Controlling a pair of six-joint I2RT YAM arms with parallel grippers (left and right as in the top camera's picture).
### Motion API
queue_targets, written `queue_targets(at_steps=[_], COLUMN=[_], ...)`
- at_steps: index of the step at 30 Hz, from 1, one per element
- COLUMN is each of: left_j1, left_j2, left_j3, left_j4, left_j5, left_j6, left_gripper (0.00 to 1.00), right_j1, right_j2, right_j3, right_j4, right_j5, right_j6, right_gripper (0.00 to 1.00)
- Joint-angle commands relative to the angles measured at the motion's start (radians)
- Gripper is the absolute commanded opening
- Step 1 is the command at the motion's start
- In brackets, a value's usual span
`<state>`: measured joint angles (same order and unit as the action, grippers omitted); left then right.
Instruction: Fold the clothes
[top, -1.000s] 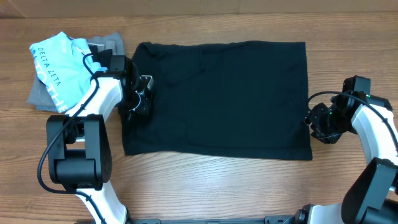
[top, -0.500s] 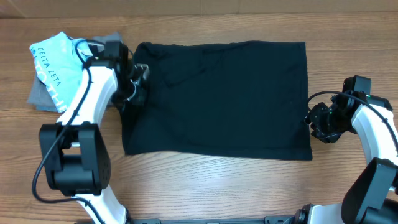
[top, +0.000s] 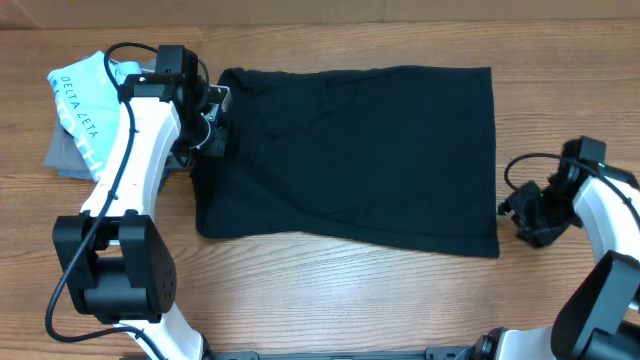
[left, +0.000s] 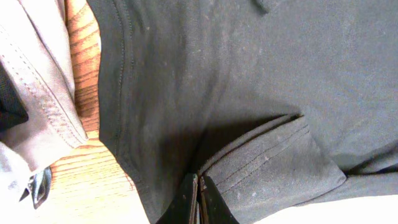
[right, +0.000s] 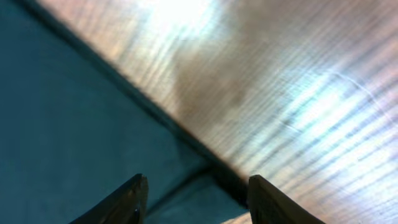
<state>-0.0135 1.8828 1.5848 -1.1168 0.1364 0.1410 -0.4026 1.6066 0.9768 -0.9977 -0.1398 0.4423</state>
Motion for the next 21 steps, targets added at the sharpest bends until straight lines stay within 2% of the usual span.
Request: queue_targets(at_steps=[1,3,4,5,7,12,17,18,20,21], left_j1=[0.000,0.000,0.000,0.000,0.000,0.000,0.000,0.000,0.000,0.000], left_j2=[-0.019,-0.019,-0.019,-0.019,-0.019,-0.019,-0.019,-0.019,-0.019,-0.019], left_j3=[0.017,0.017,0.017,0.017,0.017,0.017,0.017,0.017,0.017,0.017], left_j4=[-0.005,-0.008,-0.010,-0.009,-0.009,-0.009,-0.009,-0.008,-0.008,-0.008], left_j5=[-0.013,-0.013,-0.013,-0.013,-0.013,-0.013,-0.013,-0.013,-0.013,-0.013], left_j6=[-0.006,-0.006,-0.006,-0.006,-0.006,-0.006,-0.006,-0.006,-0.006,-0.006], left_gripper=[0.04,0.04,0.04,0.04,0.04,0.04,0.04,0.04,0.04,0.04], right_j1=[-0.044,-0.059,-0.059,-0.057,-0.057,-0.057,-0.057,-0.057,-0.057,-0.057], right_j2=[-0.006,-0.006,-0.006,-0.006,-0.006,-0.006,-0.006,-0.006,-0.006,-0.006], right_j3=[-0.075,-0.115,-0.128,-0.137,-0.138,-0.138,-0.138,-0.138,-0.140,-0.140], right_j4=[0.025,0.064,0.088,0.101,0.108,0.088,0.032,0.021,0.019,0.020], right_j5=[0.009,-0.067,-0.153,-0.234,-0.304,-0.307,-0.278,-0.248,-0.210,-0.188], right_j6=[0.047,0.023,-0.043,-0.096,-0.137,-0.139,-0.158,-0.158,-0.154,-0.154], right_gripper=[0.38,0.33,0.34,0.41,0.44,0.36,0.32,0.32,0.42,0.42])
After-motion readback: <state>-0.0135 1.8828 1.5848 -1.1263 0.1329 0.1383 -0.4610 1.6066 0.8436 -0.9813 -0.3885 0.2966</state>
